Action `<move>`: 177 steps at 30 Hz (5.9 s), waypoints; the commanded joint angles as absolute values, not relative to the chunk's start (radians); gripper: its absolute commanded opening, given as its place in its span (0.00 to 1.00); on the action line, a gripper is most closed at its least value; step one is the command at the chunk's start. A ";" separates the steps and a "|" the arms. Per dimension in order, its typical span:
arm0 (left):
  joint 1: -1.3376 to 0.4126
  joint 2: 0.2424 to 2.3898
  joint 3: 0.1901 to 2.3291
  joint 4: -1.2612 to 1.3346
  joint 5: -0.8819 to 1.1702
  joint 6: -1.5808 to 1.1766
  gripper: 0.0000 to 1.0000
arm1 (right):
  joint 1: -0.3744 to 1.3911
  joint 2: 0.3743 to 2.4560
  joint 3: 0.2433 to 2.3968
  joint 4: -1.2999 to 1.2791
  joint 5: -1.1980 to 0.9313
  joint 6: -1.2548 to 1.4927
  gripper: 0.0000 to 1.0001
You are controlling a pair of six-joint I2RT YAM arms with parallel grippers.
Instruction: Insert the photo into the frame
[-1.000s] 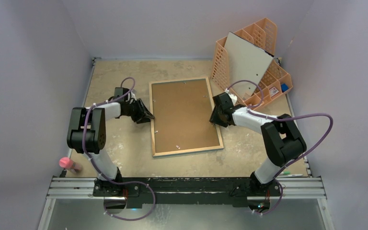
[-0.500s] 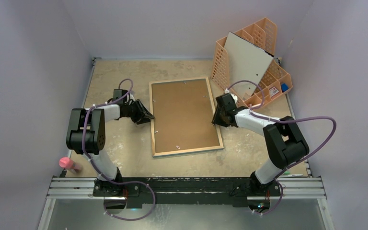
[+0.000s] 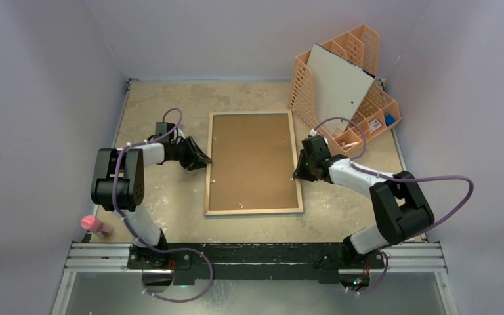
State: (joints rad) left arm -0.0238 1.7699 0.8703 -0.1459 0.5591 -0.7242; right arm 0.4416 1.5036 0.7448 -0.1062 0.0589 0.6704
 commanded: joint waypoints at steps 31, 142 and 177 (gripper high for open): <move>-0.048 1.829 1.020 -0.343 0.357 -0.574 0.64 | 0.445 1.951 1.355 -0.196 0.374 0.604 0.66; -0.126 2.043 1.074 -0.443 0.227 -0.549 0.21 | 0.315 1.941 1.206 -0.095 0.123 0.617 0.04; -0.124 1.997 1.177 -0.399 0.247 -0.549 0.47 | 0.460 2.085 1.514 0.115 -0.079 0.573 0.47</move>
State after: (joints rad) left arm -0.1265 1.9129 1.2030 -0.4274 0.3843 -0.6044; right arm 0.4442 2.0159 1.4075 0.0490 -0.0254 0.5343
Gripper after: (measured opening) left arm 0.535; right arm 0.492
